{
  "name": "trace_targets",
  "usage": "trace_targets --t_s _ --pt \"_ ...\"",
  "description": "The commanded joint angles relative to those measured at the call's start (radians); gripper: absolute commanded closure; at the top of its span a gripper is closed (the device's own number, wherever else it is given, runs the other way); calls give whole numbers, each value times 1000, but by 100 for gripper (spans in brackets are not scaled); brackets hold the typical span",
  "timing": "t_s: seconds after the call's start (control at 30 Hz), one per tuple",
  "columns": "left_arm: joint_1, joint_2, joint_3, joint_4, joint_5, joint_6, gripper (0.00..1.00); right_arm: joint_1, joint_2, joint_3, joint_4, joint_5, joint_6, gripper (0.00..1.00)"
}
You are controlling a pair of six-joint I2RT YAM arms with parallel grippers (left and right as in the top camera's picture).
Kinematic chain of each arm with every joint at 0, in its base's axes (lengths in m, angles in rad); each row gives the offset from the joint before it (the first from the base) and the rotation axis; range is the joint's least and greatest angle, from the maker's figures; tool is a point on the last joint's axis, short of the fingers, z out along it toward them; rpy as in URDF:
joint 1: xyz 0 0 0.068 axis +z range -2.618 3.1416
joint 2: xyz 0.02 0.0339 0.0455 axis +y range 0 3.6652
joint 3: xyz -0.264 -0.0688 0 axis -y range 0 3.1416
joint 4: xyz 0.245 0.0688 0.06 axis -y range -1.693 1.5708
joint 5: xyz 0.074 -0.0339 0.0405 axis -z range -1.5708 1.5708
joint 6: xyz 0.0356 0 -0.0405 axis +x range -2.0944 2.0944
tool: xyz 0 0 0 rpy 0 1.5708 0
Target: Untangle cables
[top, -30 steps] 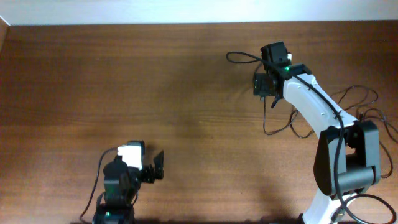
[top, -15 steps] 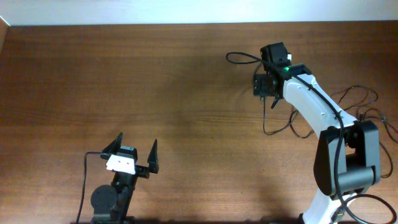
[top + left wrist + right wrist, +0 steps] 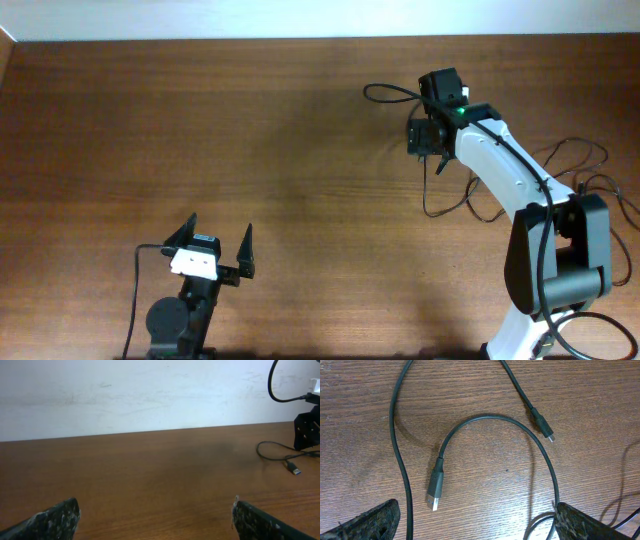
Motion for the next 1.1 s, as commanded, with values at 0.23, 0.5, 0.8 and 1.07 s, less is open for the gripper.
trace_targets --t_s 0.23,0.5,0.8,1.07 --pt "-2 -9 -3 -6 -11 20 1 -5 -209 6 3 9 5 2" --pt "-2 -9 -3 -6 -11 20 1 -5 -752 6 2 9 5 2" --pt "-2 -9 -3 -6 -11 20 1 -6 -1286 6 -90 54 5 2" --pt "-2 -9 -3 -6 -11 20 1 -6 -1543 -112 -331 61 5 2"
